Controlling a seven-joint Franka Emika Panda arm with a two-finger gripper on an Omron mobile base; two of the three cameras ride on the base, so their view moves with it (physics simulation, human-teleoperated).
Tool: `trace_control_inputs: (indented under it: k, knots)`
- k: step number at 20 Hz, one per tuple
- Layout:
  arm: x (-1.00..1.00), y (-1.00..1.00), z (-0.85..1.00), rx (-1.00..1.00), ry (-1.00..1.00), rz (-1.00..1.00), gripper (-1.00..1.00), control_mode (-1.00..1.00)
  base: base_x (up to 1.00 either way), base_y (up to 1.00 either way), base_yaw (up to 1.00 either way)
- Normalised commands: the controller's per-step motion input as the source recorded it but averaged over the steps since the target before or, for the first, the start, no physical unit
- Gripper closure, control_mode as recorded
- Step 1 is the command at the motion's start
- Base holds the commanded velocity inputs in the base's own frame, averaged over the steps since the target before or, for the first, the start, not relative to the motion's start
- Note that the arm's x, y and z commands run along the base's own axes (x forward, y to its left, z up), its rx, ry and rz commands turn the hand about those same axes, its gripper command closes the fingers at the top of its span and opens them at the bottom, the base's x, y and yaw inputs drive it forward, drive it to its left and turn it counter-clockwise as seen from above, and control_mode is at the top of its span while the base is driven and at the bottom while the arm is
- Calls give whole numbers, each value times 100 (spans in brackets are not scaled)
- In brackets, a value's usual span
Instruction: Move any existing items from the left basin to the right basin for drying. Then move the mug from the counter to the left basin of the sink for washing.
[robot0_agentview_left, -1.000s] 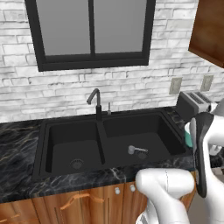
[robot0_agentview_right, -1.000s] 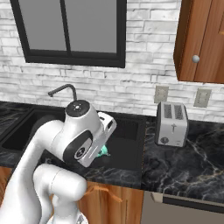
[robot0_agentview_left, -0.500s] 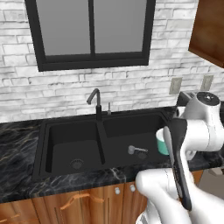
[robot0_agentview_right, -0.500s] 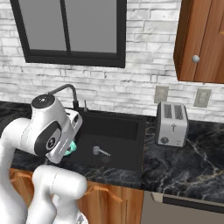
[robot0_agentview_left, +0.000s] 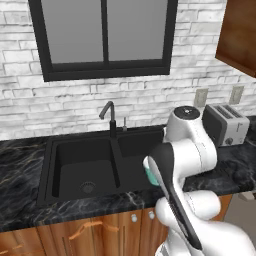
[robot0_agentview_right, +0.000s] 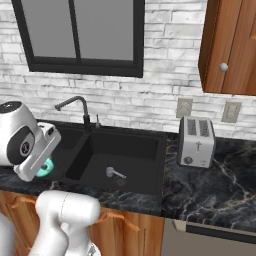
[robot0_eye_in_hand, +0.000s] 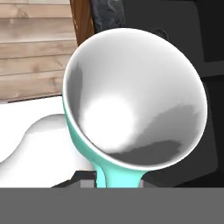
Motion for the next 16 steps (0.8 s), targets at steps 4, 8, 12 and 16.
trace_control_inputs:
  k: [4,8,12,16]
  knots:
    - [21,99,0,-1,9,-12,100,-100,0,0,0]
    - [56,70,-12,0,9,-18,100,-100,0,0,0]
    - [83,45,-23,0,8,-26,100,-100,0,0,0]
    - [64,40,-36,0,4,-25,100,-100,0,0,0]
